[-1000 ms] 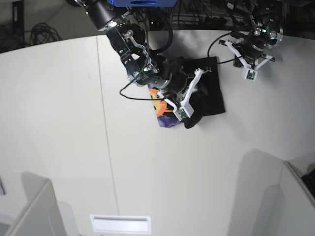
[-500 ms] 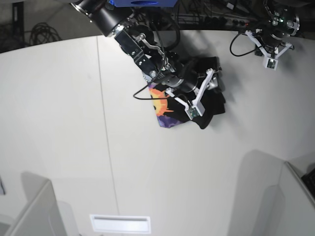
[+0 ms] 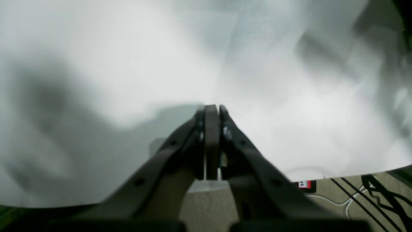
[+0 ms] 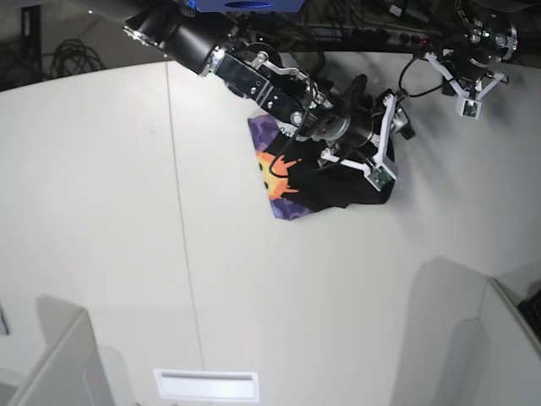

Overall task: Fold the T-shirt properly
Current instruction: 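Fold the held end over onto the bundle toward the left gripper, then release the right gripper and pull the bundle edge with the left gripper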

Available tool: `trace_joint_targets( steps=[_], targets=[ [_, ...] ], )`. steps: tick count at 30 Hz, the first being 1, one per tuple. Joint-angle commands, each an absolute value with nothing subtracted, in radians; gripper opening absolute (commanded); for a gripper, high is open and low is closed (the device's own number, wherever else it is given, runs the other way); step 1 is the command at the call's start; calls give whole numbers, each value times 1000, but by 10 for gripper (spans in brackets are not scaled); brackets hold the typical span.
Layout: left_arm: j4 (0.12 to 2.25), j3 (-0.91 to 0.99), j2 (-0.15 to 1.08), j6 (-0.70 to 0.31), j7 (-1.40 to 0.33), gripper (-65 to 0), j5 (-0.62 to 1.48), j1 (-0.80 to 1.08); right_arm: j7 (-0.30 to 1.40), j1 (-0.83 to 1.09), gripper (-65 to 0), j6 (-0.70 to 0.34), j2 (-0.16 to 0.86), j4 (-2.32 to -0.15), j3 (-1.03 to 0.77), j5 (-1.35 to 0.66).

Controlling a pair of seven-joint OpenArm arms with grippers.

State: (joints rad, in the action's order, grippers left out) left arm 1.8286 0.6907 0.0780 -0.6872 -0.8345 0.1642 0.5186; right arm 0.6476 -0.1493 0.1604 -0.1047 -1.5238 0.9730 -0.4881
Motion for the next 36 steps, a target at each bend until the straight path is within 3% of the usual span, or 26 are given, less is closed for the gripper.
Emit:
trace_joint_targets(
  steps=[1, 7, 13, 15, 18, 21, 25, 26, 30, 32, 34, 36],
  targets=[
    [1842, 697, 88, -694, -823, -650, 171, 524, 627, -177, -245, 156, -120, -1544, 989, -489],
    [1844, 697, 88, -694, -823, -650, 171, 521, 628, -240, -246, 156, -119, -1612, 1102, -489],
    [1850, 693, 88, -698, -823, -650, 171, 519, 628, -225, -254, 156, -59, -1742, 1020, -487],
    [1851, 696, 85, -698, -823, -650, 176, 516, 625, -197, -305, 156, -31, -1767, 944, -487],
    [1854, 697, 87, -698, -823, -650, 266, 522, 625, -151, -444, 156, 7, -1793, 819, -489],
    [1890, 717, 84, -698, -823, -650, 389, 538, 624, -97, -650, 156, 64, -1824, 710, -490],
    [1931, 753, 82, -698, -823, -650, 564, 550, 622, 4, -650, 154, 82, -1853, 532, -490],
    [1928, 760, 82, -698, -823, -612, 599, 547, 622, 30, -650, 154, 84, -1856, 487, -490],
    [1903, 759, 82, -698, -825, -242, 684, 539, 622, 104, -650, 153, 84, -1877, 358, -490],
    [1870, 757, 77, -698, -825, -95, 736, 516, 622, 125, -650, 153, 84, -1882, 329, -490],
    [1825, 757, 59, -698, -825, -16, 783, 498, 624, 136, -650, 153, 104, -1882, 312, -490],
    [1791, 756, 45, -698, -825, -3, 816, 476, 624, 148, -650, 153, 128, -1882, 312, -490]
  ],
)
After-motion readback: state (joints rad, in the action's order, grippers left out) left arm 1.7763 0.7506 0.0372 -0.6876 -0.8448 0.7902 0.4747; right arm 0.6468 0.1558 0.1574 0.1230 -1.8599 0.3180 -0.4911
